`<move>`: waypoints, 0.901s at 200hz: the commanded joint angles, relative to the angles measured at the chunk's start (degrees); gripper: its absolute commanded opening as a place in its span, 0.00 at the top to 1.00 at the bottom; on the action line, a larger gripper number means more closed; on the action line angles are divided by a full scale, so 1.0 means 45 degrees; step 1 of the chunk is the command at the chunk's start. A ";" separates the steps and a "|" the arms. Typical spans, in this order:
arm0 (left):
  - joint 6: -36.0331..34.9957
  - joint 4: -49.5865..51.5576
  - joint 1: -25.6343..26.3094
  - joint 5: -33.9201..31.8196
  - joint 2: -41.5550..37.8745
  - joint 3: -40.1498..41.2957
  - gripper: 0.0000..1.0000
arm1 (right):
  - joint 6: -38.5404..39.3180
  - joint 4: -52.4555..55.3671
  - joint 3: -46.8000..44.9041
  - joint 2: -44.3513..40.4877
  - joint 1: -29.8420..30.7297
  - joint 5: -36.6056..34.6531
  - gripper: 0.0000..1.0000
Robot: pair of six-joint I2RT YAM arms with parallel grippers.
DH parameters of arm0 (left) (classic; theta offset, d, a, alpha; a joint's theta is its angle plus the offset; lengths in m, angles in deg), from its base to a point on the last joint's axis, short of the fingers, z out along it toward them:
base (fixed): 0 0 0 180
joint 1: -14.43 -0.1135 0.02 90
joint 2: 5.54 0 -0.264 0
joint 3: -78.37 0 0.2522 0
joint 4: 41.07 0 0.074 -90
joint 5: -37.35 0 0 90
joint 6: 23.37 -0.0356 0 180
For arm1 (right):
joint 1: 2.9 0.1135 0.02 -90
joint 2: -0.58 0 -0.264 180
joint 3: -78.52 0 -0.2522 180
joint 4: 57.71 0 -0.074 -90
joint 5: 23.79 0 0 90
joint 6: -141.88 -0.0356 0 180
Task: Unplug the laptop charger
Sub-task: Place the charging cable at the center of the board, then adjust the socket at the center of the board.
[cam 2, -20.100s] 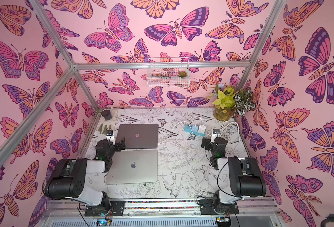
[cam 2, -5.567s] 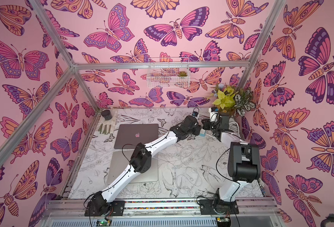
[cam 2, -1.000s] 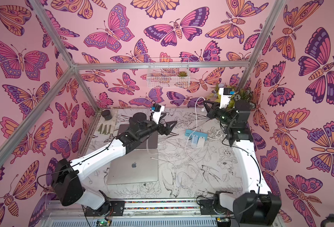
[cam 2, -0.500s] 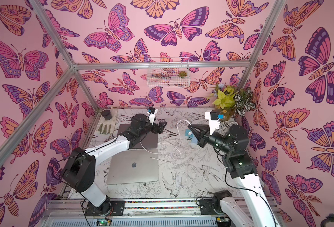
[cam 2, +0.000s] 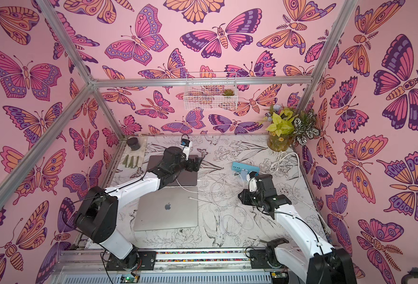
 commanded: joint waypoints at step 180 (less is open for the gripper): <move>-0.1074 0.1130 0.0244 0.0958 0.2160 -0.1535 0.05 | 0.4695 -0.0722 0.7147 0.8452 -0.2785 -0.1633 0.24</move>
